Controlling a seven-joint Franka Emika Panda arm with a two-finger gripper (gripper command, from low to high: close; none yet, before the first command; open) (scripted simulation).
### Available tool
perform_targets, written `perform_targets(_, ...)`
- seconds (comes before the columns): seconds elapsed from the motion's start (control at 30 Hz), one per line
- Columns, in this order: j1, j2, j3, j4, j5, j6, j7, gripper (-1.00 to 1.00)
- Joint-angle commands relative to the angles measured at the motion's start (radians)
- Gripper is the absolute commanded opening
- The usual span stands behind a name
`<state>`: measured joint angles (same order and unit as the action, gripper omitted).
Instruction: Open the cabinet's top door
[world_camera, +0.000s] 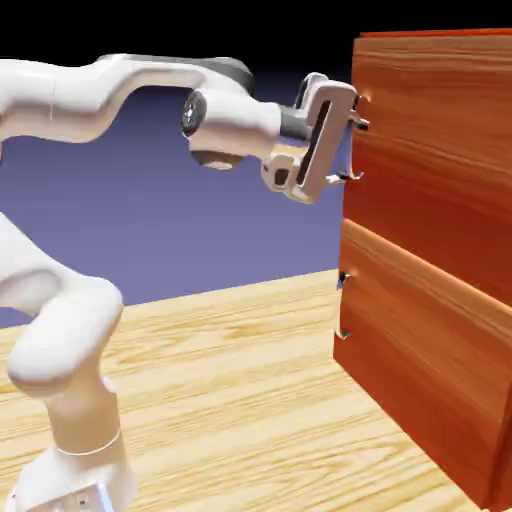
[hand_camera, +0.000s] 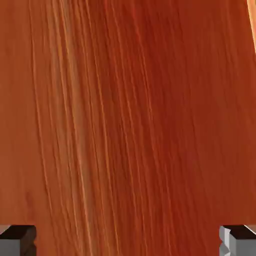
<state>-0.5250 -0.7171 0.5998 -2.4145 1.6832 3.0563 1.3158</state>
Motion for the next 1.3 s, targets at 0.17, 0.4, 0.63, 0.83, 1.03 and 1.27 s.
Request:
perform_targets(0.17, -0.083, -0.023, 0.093, 0.061, 0.261, 0.003, 0.089, 0.00)
perform_targets(0.4, -0.180, -0.049, 0.202, 0.133, 0.566, 0.007, 0.193, 0.00)
perform_targets(0.63, -0.278, -0.076, 0.310, 0.204, 0.870, 0.010, 0.297, 0.00)
perform_targets(0.83, -0.361, -0.099, 0.403, 0.266, 1.131, 0.013, 0.386, 0.00)
perform_targets(1.03, -0.491, -0.067, 0.502, 0.356, 1.205, 0.002, 0.401, 0.00)
perform_targets(1.27, -0.503, -0.019, 0.508, 0.373, 1.213, -0.024, 0.358, -1.00)
